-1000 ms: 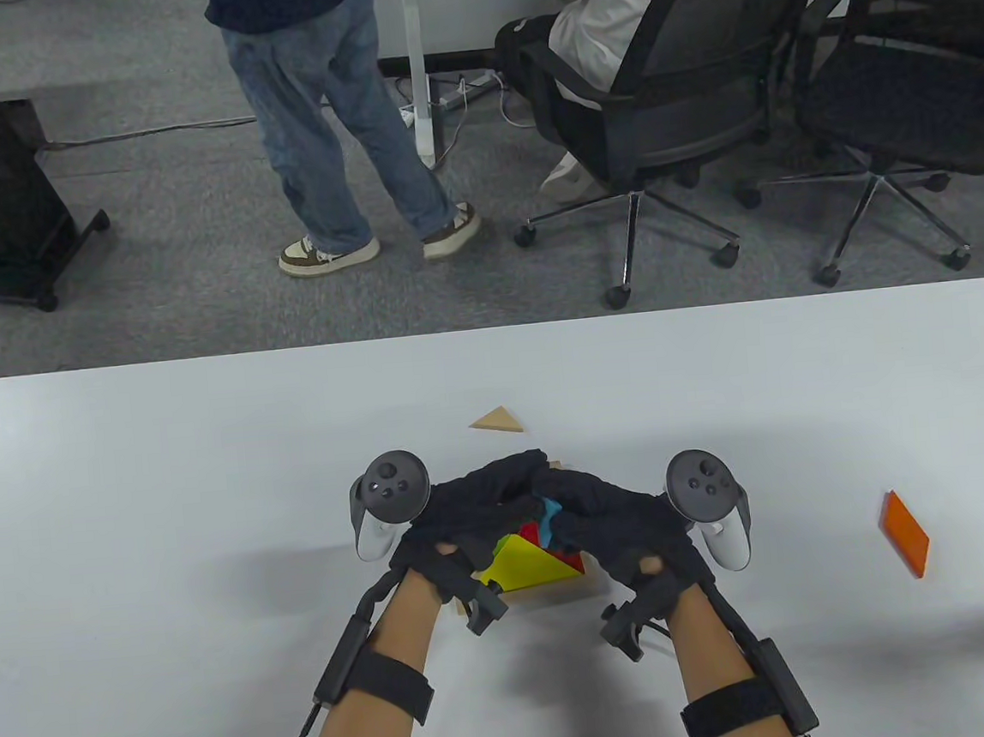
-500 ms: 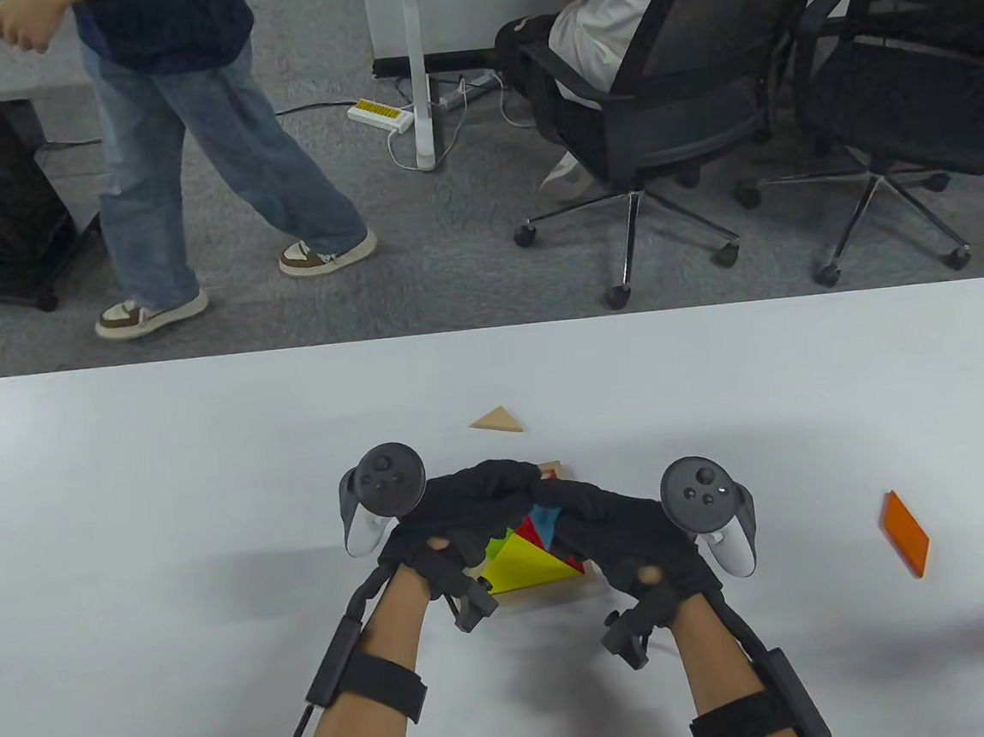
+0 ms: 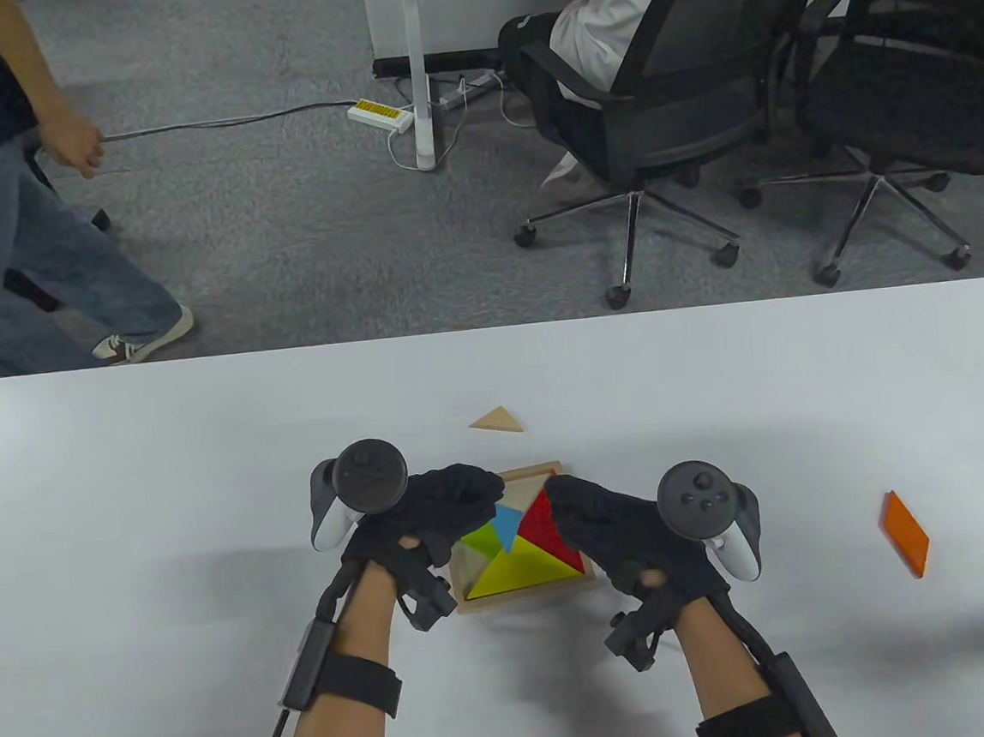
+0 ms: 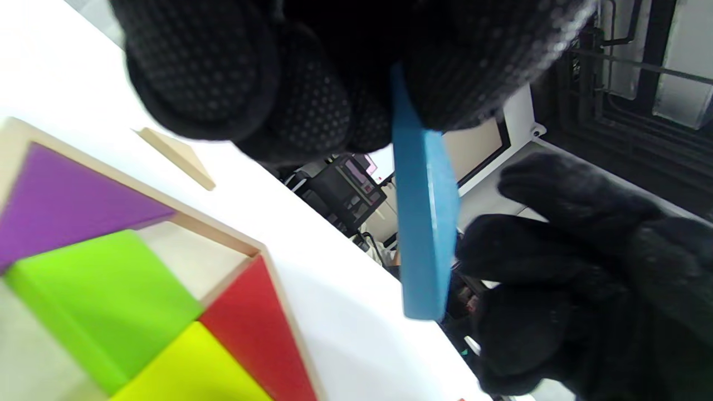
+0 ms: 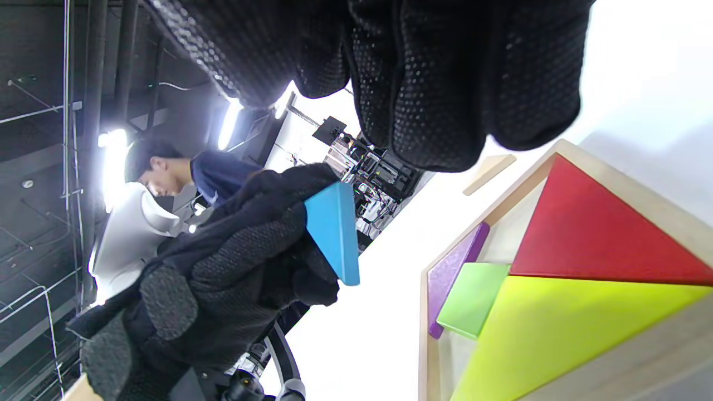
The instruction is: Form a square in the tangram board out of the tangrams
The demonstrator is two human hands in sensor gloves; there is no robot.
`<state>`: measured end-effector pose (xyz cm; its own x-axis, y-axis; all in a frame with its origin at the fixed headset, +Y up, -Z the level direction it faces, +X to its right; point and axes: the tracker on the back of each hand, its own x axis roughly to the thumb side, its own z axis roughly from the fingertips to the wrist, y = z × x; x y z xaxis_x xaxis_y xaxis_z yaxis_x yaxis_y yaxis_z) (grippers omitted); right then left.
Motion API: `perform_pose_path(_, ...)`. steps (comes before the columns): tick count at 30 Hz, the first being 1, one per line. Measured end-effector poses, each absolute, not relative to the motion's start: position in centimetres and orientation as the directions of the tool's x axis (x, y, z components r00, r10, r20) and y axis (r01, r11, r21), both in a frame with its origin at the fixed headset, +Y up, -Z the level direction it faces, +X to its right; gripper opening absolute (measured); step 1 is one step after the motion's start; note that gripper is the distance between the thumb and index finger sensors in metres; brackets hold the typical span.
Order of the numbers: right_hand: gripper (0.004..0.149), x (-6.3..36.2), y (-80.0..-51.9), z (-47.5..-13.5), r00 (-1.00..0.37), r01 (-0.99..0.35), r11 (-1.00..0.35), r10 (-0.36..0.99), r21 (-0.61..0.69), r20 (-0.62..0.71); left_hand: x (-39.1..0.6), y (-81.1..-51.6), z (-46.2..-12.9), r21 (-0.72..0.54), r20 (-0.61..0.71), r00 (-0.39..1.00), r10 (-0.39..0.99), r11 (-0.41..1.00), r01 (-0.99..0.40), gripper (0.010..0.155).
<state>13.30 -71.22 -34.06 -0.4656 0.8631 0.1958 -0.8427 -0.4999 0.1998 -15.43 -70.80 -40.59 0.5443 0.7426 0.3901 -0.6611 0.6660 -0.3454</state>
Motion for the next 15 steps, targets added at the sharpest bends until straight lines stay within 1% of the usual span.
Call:
perform_pose_path(10,0.057,13.2,-71.5,-34.1,-0.456,-0.845,-0.488,0.871,0.218,0.182,-16.3,-72.7,-41.1,-0.371,0.328,0.661,0.674,0.736,-0.566,0.041)
perform_pose_path(15,0.057,13.6,-71.6,-34.1,-0.457,-0.849,-0.485,0.873,0.210,0.170,-16.1,-73.6,-41.2,-0.389,0.329,0.733,0.595,0.793,-0.469,0.041)
